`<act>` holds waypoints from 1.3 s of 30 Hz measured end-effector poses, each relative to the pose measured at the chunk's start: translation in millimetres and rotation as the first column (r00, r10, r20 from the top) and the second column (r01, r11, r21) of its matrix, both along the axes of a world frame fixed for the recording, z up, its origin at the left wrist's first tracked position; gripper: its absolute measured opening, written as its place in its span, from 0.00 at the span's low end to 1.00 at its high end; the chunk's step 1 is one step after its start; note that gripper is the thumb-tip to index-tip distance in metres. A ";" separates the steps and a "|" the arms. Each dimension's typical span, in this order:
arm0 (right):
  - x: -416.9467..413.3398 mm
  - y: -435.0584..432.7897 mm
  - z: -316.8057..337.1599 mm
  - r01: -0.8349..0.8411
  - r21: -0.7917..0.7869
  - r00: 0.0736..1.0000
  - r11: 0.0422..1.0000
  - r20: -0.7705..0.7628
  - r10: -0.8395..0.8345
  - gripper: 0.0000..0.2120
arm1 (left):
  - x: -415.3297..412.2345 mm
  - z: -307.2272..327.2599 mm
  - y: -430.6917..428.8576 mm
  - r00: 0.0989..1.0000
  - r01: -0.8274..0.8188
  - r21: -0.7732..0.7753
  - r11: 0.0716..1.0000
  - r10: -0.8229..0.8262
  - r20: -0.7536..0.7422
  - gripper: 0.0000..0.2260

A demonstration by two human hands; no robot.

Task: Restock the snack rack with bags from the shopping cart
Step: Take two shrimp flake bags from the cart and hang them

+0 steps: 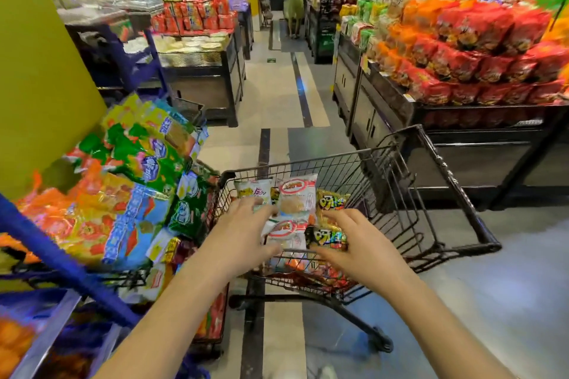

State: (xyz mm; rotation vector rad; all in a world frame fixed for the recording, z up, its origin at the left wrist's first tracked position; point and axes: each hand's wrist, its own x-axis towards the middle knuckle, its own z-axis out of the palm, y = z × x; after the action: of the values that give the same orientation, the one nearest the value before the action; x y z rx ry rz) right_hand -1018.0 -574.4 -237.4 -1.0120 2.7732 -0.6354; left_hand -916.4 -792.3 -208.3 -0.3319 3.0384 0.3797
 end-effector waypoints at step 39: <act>-264.4 -137.4 -208.8 0.006 0.158 0.785 0.987 0.611 -0.102 0.33 | -275.7 -200.5 -136.9 0.933 -0.170 0.336 0.926 0.041 0.358 0.33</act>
State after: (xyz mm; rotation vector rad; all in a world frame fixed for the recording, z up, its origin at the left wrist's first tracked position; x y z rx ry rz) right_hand -1282.5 -711.8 -446.1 -0.5520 2.2230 -0.6170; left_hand -1192.1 -929.2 -408.8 -0.4818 2.5461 0.7854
